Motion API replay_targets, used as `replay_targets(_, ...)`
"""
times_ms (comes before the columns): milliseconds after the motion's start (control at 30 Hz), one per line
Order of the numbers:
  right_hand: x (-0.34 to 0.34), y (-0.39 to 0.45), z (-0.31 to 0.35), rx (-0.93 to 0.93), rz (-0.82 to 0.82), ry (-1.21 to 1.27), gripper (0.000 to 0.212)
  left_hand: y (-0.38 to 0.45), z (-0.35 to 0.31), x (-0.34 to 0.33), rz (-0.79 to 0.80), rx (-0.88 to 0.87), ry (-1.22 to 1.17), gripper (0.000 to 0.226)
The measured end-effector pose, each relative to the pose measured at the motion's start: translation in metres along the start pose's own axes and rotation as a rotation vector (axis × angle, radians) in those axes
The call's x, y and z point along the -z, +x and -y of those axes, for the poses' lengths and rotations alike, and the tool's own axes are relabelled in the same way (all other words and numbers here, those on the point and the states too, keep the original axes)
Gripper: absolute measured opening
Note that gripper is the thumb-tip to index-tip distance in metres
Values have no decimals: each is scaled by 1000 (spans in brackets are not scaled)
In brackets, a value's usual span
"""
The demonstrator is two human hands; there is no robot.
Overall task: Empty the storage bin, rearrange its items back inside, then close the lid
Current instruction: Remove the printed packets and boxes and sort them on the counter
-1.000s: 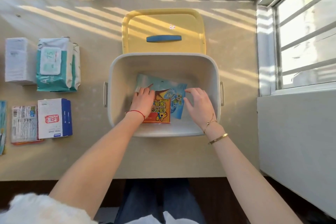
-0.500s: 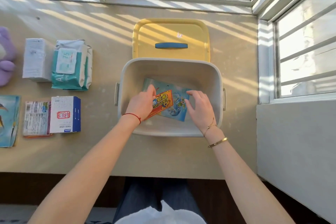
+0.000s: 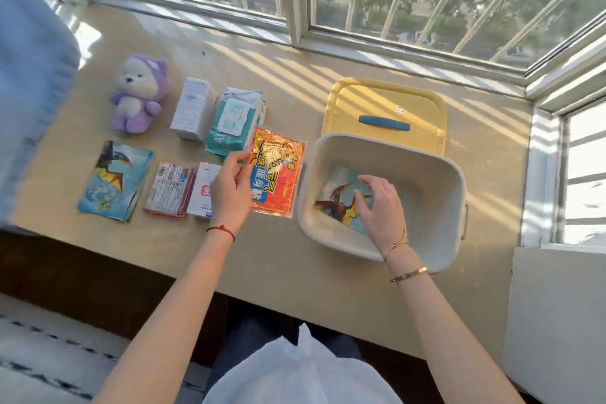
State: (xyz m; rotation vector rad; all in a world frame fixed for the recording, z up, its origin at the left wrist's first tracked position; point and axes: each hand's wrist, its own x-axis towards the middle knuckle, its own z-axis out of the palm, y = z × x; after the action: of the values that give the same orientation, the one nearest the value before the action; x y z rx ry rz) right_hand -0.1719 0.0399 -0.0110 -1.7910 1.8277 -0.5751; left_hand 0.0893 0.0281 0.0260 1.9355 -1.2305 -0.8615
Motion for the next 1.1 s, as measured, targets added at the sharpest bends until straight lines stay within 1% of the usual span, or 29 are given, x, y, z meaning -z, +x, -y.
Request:
replay_targets(167,-29,4,57,70,-5,-7,26,20,53,74,-91,89,21,17)
replay_targets(267,-59,5,95,84,-18,-26,25,42,93,118,-101,162,32,18)
replay_targets(400,-104,3,140,89,-43,-83,25,70,140,161,-40,235,19,24)
replay_targets(533,-154,-4,185,66,-36,-94,24,99,193,190,48,315,-1,21)
replay_targets(600,-178,-7,205,49,-25,-115,25,111,215,198,84,342,0,22)
replay_targets(800,-228,-7,243,21,-13,-112,23,133,259,201,197,340,5,21)
replay_targets(1000,-247,-6,252,-9,-19,-124,23,137,278,188,275,347,10,20)
replay_targets(1100,-249,-7,252,-29,-26,-134,23,136,278,182,321,361,33,30)
